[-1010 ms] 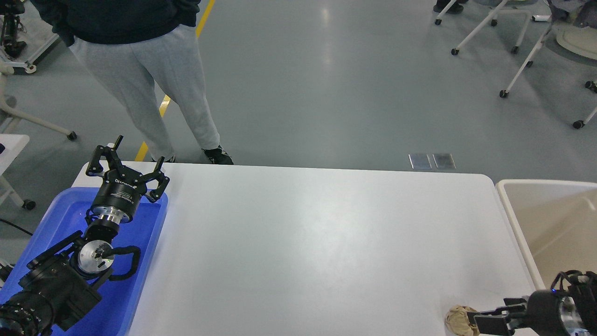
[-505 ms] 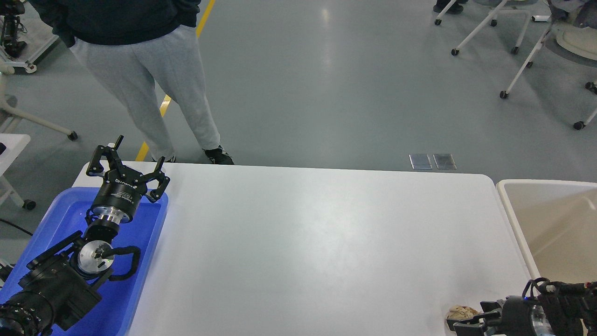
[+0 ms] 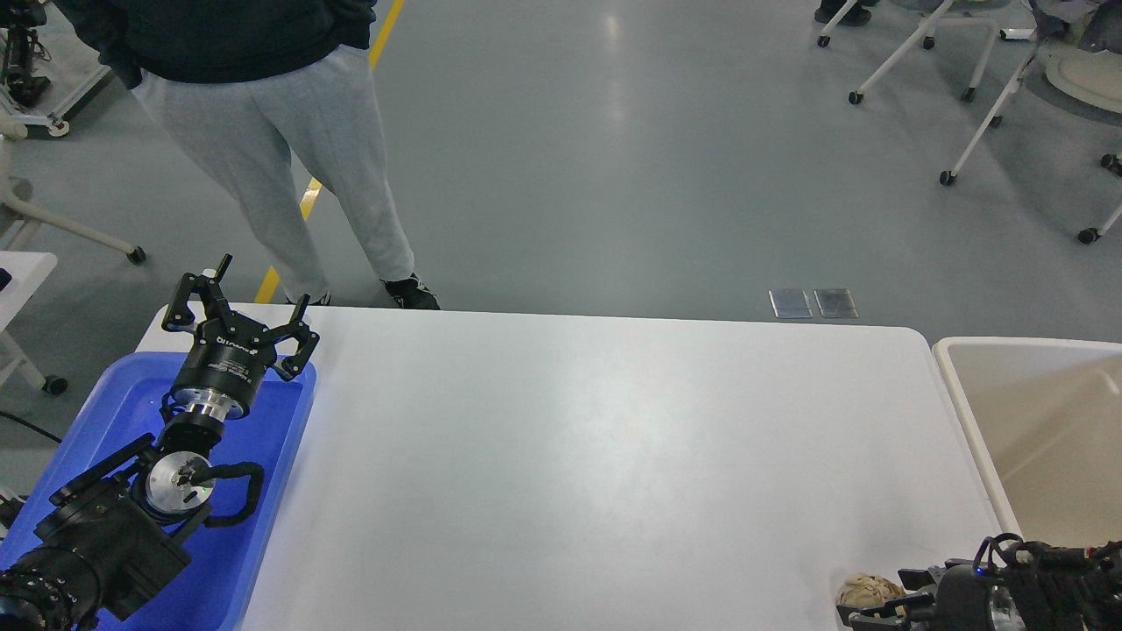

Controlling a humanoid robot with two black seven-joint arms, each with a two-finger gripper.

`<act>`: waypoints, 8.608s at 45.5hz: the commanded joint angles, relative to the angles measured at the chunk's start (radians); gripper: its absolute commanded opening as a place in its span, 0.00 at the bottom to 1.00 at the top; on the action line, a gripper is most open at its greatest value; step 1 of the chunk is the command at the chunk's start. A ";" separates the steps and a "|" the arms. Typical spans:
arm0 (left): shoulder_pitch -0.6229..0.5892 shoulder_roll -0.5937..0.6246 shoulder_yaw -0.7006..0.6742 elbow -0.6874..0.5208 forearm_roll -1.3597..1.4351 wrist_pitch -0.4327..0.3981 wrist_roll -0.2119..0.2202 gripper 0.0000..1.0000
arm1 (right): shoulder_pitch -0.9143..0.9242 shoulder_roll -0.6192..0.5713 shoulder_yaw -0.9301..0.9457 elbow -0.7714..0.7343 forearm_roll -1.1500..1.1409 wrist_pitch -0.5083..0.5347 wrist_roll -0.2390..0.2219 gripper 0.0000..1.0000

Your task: Tidy desktop

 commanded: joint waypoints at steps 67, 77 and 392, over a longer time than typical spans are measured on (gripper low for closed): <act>0.000 0.000 0.000 -0.001 0.001 0.000 0.000 1.00 | 0.018 0.078 -0.098 -0.143 -0.058 -0.132 0.023 0.95; 0.000 0.000 0.000 -0.001 0.000 0.000 0.000 1.00 | 0.041 0.076 -0.144 -0.166 -0.061 -0.167 0.052 0.74; 0.000 0.000 0.000 -0.001 0.001 0.000 0.000 1.00 | 0.081 0.453 0.669 -0.851 1.658 -0.078 0.344 0.99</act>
